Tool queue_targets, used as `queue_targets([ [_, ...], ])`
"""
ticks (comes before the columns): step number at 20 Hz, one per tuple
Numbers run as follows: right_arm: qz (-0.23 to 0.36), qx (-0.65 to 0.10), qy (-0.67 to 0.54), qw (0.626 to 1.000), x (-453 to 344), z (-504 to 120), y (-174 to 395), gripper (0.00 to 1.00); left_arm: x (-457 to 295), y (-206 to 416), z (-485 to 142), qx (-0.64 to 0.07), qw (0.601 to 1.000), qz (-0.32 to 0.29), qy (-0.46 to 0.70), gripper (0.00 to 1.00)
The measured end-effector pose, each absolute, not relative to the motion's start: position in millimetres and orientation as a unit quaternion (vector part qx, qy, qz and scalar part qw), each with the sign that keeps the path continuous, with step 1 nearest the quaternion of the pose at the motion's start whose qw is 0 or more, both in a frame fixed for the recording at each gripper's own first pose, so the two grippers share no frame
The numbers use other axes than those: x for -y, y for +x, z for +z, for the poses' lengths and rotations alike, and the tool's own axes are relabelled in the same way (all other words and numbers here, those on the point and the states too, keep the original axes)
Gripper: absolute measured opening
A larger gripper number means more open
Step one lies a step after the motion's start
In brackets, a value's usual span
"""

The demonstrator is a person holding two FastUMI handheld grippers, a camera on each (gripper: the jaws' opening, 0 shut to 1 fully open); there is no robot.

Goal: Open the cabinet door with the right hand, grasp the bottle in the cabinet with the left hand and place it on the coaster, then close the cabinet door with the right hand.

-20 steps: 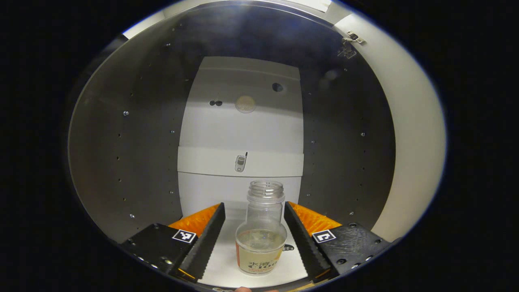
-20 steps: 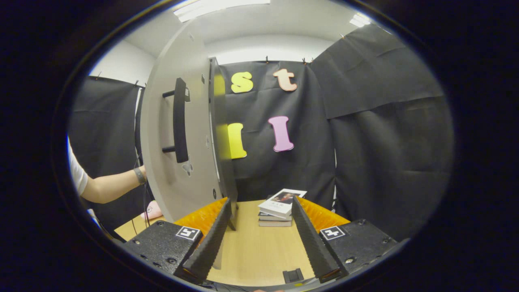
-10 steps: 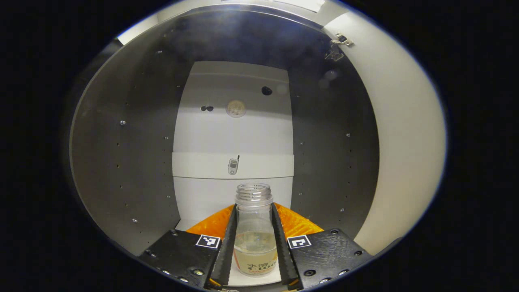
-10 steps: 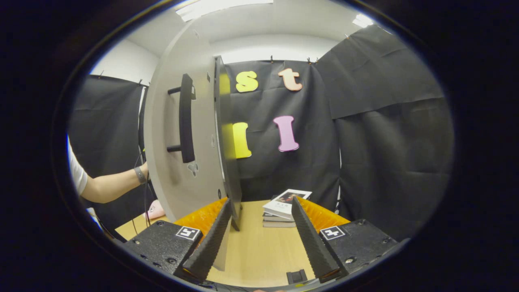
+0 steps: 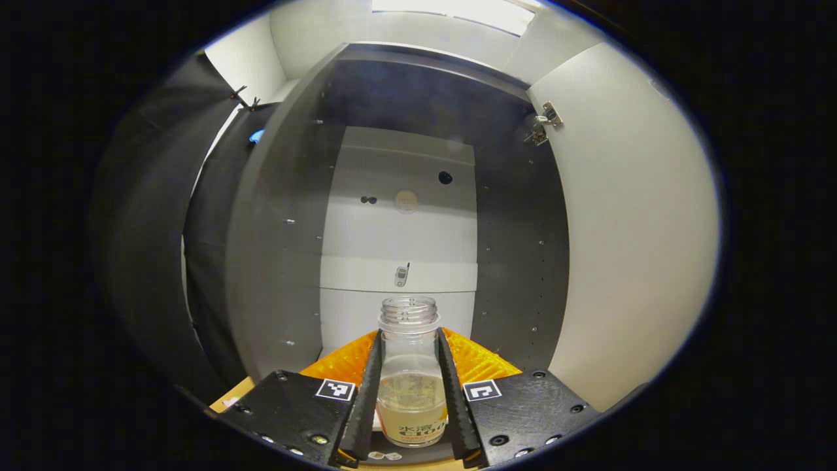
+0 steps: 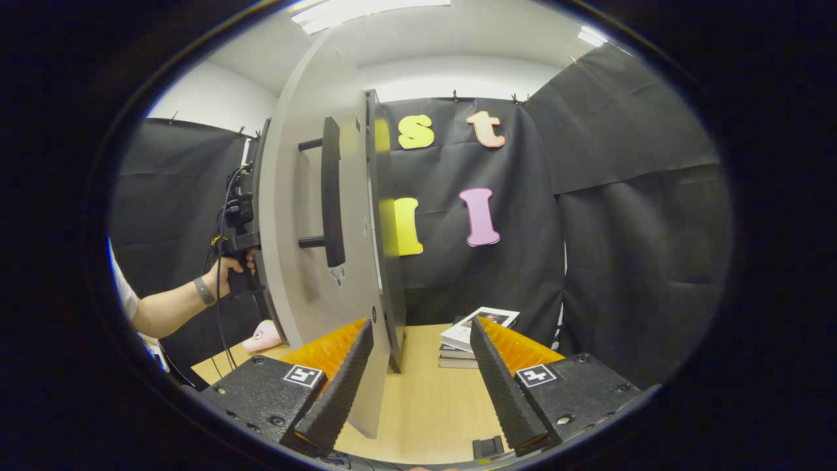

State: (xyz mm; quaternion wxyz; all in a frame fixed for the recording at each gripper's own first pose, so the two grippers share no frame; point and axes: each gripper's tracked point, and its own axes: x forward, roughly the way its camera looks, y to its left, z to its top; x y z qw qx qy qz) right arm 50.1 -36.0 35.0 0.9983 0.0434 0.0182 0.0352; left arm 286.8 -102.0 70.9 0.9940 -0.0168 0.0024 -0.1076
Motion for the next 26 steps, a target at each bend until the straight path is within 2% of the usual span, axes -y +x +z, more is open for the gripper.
queue_targets([
  [4,0.038,-0.002,0.051,0.998,29.1,43.1,49.5,0.93,57.4,231.8,35.2,-0.011,0.997,-0.072,0.007,0.45],
  [10,0.016,0.023,0.054,0.998,35.0,66.2,45.7,0.93,-8.6,166.6,-66.2,-0.062,0.998,-0.002,0.019,0.45],
  [15,0.02,0.039,0.045,0.998,25.5,76.4,42.2,0.93,-41.6,127.3,-132.7,-0.07,0.997,0.041,0.017,0.46],
  [21,0.023,0.034,0.055,0.998,15.7,82.7,35.8,0.93,-80.0,86.4,-177.4,-0.062,0.989,0.133,0.031,0.45],
  [26,0.01,0.034,0.048,0.998,15.9,95.8,30.0,0.93,-87.9,69.4,-208.2,-0.053,0.984,0.165,0.045,0.46],
])
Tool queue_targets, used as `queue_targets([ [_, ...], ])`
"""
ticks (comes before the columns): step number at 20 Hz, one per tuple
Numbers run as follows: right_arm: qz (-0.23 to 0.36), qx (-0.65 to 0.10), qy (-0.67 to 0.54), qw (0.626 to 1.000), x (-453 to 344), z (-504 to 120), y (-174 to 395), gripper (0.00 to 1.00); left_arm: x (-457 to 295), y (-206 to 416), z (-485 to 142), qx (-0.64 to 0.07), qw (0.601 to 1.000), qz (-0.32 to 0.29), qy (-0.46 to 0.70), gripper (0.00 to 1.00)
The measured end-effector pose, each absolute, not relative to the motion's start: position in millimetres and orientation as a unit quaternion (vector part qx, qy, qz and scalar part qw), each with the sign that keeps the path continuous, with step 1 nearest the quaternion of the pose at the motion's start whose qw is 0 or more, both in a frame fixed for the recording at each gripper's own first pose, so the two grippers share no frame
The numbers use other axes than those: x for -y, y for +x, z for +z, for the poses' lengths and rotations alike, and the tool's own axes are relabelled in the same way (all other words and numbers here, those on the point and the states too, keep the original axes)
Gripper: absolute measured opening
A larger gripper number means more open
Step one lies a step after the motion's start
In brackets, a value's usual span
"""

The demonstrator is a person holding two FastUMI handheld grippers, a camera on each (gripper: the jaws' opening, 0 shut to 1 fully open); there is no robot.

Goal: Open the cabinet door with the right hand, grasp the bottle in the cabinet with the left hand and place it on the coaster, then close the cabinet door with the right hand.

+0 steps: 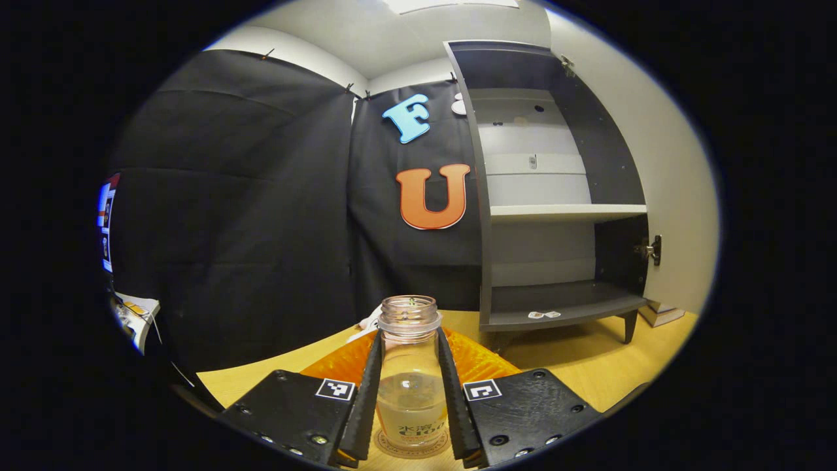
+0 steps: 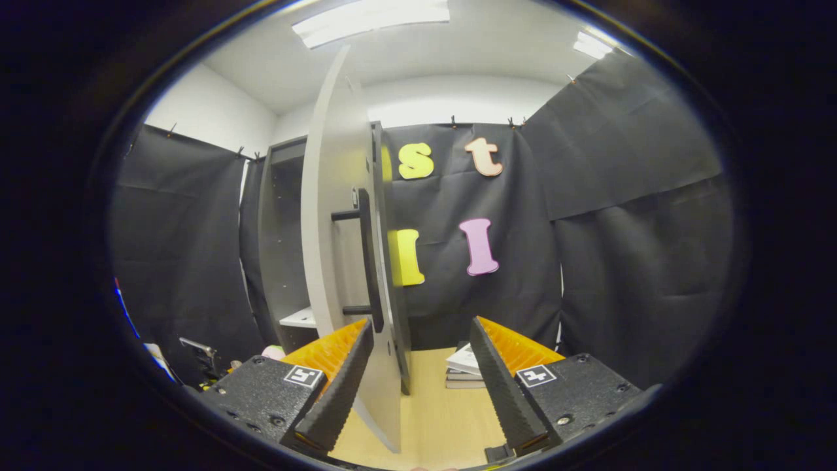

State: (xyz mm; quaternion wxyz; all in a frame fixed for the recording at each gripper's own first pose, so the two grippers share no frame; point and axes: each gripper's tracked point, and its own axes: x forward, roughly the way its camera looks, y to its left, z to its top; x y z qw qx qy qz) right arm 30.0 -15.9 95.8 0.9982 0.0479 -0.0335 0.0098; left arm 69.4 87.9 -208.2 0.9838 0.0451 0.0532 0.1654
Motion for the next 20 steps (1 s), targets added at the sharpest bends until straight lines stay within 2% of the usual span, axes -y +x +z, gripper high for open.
queue_targets([
  [9,0.001,0.031,0.034,0.999,10.9,100.1,26.1,0.92,-92.3,56.7,-228.9,-0.045,0.984,0.169,0.031,0.46],
  [10,0.001,0.031,0.037,0.999,11.1,100.7,25.7,0.93,-91.1,55.7,-232.3,-0.047,0.984,0.169,0.031,0.56],
  [11,0.001,0.03,0.039,0.999,12.0,99.5,27.0,0.93,-90.9,56.4,-229.7,-0.04,0.984,0.17,0.035,0.46],
  [12,0.0,0.029,0.039,0.999,12.2,99.3,26.8,0.93,-90.9,54.7,-231.0,-0.045,0.984,0.17,0.035,0.46],
  [13,0.0,0.03,0.039,0.999,12.2,100.1,27.0,0.93,-90.5,54.6,-231.7,-0.047,0.984,0.169,0.035,0.34],
  [14,0.001,0.031,0.039,0.999,12.3,101.3,27.2,0.93,-91.2,55.4,-232.5,-0.049,0.984,0.17,0.037,0.51],
  [20,0.002,0.03,0.036,0.999,14.1,100.5,27.1,0.93,-87.2,55.7,-229.5,-0.052,0.985,0.159,0.034,0.56],
])
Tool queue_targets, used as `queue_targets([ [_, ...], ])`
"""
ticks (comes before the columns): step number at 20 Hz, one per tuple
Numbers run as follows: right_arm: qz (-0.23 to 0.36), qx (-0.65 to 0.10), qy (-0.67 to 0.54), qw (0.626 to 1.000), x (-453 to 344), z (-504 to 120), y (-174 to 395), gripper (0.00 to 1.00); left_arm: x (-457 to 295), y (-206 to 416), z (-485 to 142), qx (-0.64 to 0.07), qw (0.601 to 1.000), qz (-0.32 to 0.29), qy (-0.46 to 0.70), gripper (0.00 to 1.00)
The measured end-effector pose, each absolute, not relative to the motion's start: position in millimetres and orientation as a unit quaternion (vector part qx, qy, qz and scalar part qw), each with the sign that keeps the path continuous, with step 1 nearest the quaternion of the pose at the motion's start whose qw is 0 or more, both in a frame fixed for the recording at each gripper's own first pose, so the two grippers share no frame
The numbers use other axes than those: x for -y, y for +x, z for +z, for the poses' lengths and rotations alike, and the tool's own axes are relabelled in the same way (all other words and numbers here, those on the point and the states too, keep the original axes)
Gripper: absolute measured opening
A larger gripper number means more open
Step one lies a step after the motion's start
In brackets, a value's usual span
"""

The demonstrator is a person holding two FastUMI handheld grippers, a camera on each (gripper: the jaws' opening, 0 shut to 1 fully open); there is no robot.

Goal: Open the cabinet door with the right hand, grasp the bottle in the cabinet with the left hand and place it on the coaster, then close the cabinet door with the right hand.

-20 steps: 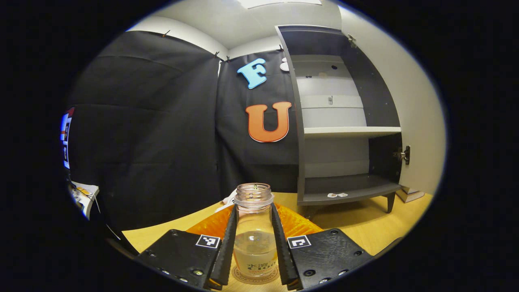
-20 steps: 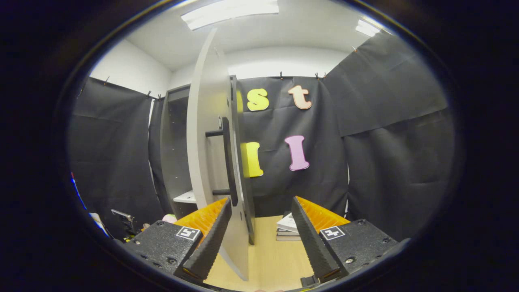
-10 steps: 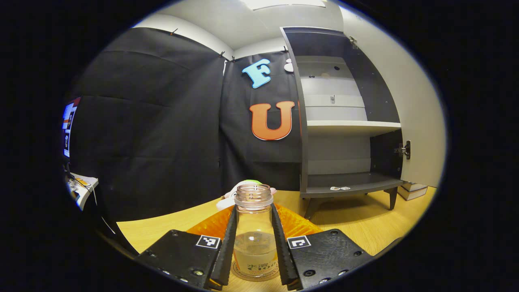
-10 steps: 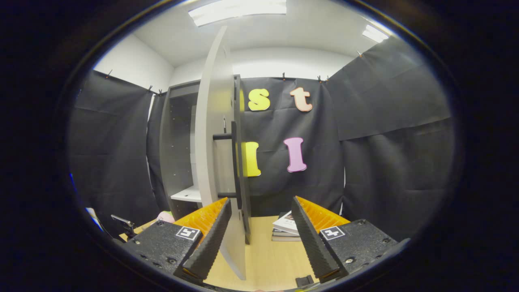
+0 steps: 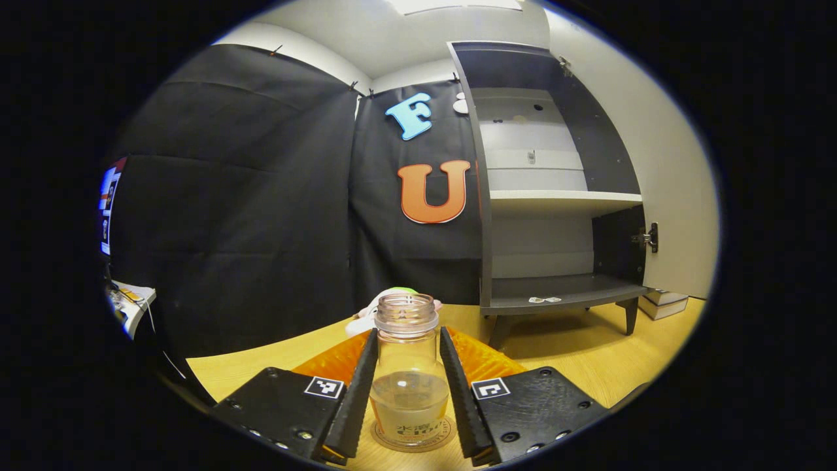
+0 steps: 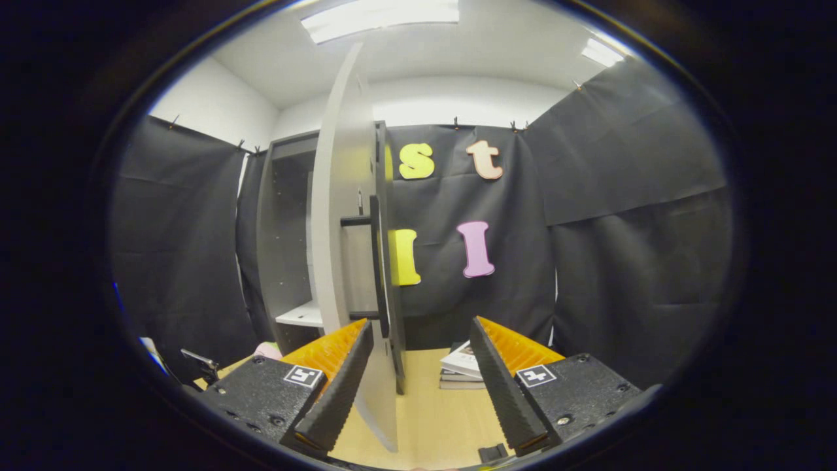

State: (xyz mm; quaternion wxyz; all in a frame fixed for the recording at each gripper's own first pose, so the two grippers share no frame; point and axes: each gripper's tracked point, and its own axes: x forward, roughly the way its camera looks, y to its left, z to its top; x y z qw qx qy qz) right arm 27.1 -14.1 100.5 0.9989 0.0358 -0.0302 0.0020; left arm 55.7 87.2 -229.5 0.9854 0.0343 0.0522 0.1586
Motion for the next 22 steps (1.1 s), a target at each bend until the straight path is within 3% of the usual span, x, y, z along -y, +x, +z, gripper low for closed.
queue_targets([
  [1,0.002,0.03,0.037,0.999,14.2,99.6,27.2,0.93,-86.8,55.3,-227.4,-0.053,0.986,0.156,0.035,0.5],
  [2,0.003,0.03,0.039,0.999,13.8,99.1,26.7,0.93,-87.0,54.0,-225.3,-0.053,0.986,0.156,0.035,0.69],
  [8,0.003,0.022,0.047,0.999,19.8,84.1,28.3,0.93,-76.0,46.7,-188.9,-0.062,0.99,0.125,0.018,0.87],
  [12,0.009,0.02,0.056,0.998,23.3,79.1,32.9,0.93,-53.5,45.3,-140.0,-0.057,0.995,0.081,0.024,0.91],
  [13,0.01,0.023,0.054,0.998,24.3,79.4,34.1,0.93,-41.7,45.9,-127.7,-0.06,0.996,0.061,0.018,0.8],
  [14,0.013,0.025,0.051,0.998,25.7,80.2,36.2,0.93,-35.1,46.5,-114.1,-0.061,0.997,0.046,0.013,0.93],
  [19,0.013,0.039,0.04,0.998,36.8,87.3,40.8,0.93,-10.5,42.6,-56.6,-0.055,0.998,0.022,0.0,0.93],
  [22,-0.024,0.047,0.035,0.998,59.8,96.3,51.0,0.93,2.2,34.6,-31.5,-0.044,0.999,0.02,0.01,0.93],
])
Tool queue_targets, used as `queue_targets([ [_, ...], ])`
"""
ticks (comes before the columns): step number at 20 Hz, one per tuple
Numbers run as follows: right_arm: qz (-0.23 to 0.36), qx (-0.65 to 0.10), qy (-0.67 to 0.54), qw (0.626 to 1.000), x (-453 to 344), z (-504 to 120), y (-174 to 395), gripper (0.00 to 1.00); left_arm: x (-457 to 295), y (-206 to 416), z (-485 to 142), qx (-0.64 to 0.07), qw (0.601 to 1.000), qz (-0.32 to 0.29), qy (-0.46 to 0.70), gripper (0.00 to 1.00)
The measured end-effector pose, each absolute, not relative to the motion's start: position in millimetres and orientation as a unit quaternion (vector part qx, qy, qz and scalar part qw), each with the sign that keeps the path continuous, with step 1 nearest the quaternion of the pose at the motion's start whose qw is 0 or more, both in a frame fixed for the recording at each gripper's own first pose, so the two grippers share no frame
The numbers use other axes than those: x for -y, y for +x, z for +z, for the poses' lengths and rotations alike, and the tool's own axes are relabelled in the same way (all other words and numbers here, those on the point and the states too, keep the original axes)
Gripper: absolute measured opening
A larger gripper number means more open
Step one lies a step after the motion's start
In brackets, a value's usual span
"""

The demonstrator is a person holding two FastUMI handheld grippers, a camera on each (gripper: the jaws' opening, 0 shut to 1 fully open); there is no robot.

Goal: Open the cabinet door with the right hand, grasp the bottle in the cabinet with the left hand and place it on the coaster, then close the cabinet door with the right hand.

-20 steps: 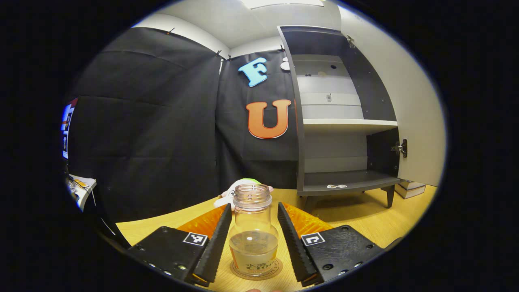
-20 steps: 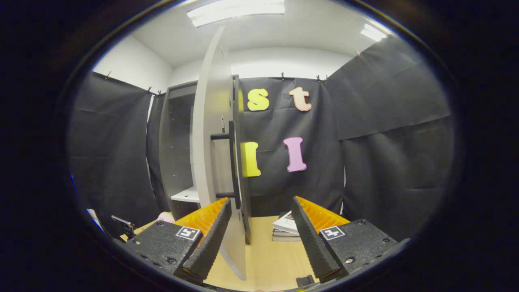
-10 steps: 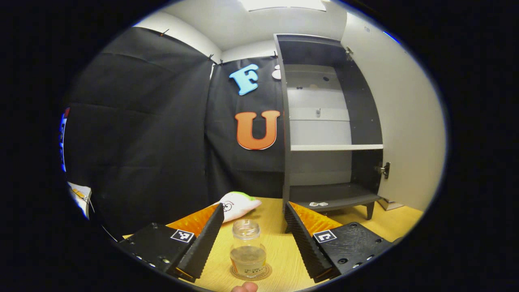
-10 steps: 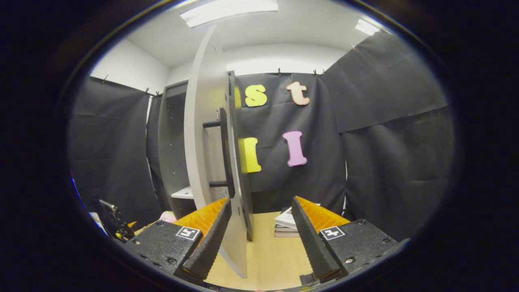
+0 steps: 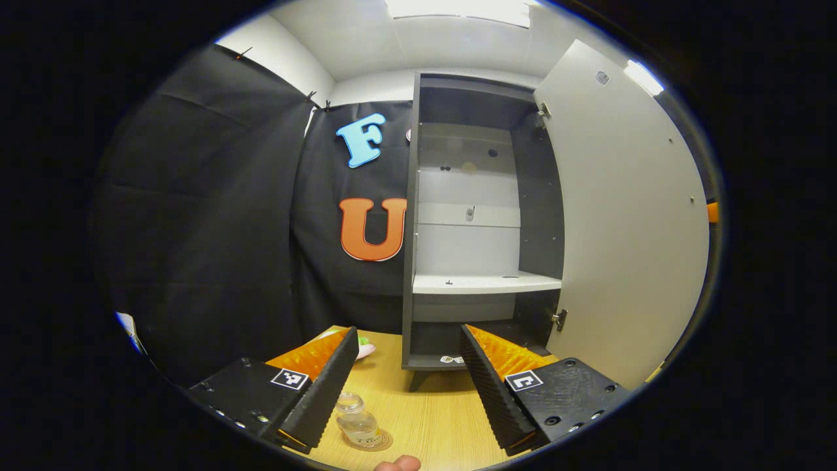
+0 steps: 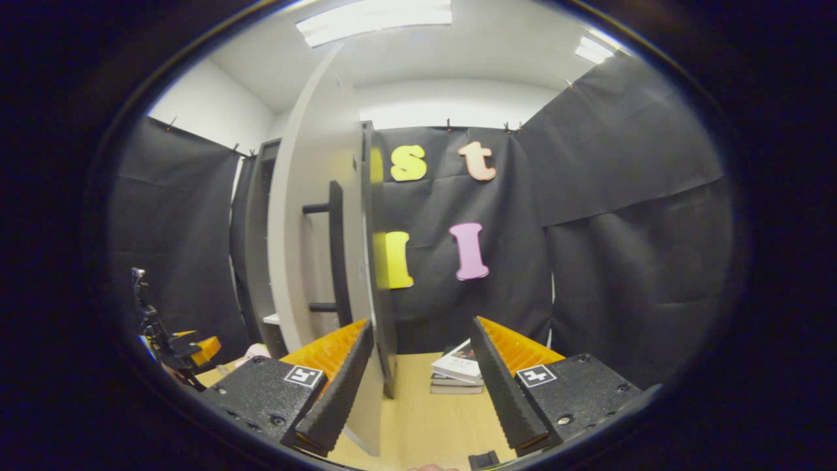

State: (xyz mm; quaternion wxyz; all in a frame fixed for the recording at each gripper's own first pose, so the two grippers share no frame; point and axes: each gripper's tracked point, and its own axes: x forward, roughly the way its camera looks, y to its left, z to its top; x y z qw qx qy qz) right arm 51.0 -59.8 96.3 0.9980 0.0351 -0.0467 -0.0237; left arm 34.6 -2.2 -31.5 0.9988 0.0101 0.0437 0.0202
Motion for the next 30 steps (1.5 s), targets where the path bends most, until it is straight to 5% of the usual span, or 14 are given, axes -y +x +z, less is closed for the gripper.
queue_targets([
  [8,0.028,0.09,0.031,0.995,40.9,150.1,77.2,0.93,32.7,18.5,-15.9,-0.043,0.999,-0.007,0.019,0.93],
  [30,0.182,0.072,-0.004,0.981,-89.1,150.1,89.8,0.89,-3.4,4.0,-13.6,-0.026,0.999,0.01,0.037,0.93],
])
